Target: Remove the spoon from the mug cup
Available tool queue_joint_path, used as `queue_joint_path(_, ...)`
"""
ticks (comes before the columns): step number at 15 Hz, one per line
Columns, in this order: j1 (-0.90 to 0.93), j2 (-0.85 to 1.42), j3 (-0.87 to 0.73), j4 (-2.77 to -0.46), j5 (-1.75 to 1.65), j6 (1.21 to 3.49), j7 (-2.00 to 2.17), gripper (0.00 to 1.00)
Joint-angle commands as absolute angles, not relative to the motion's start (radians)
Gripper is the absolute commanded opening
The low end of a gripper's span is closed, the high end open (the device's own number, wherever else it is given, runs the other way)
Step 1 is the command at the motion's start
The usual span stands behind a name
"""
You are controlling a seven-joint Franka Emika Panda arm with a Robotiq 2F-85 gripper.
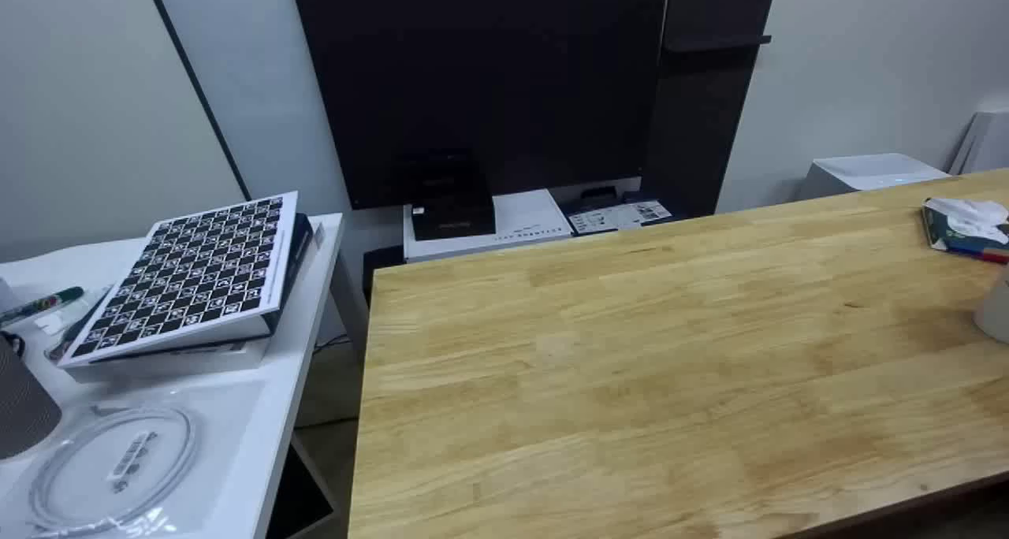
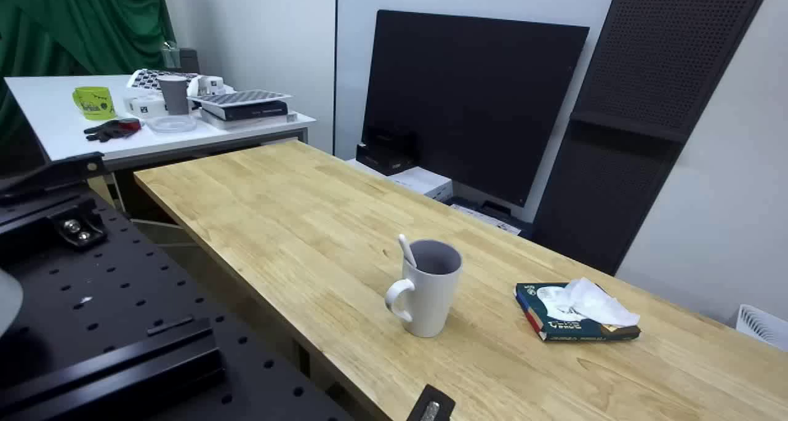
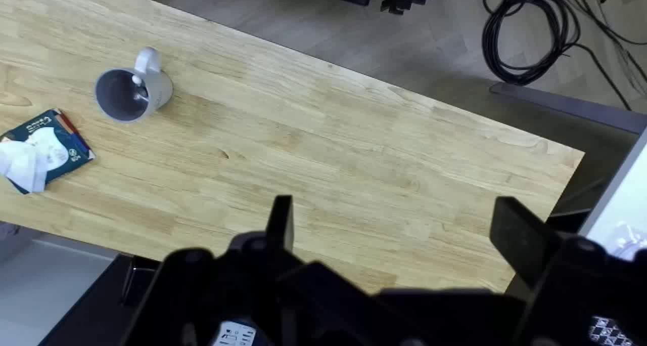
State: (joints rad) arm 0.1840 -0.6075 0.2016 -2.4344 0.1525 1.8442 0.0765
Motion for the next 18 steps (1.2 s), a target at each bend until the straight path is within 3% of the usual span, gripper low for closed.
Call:
queue_joint_path(1,0.188,-0.606,0.198,-2.432,0.15,1.844,0.079,1.0)
queue_joint_path(14,0.188,-0.608,0.198,-2.432,0.15,1.845,0.079,1.0)
queue_joint_path(18,0.163,-0.602,0.207,-2.452,0.106,2.007,0.101,1.0)
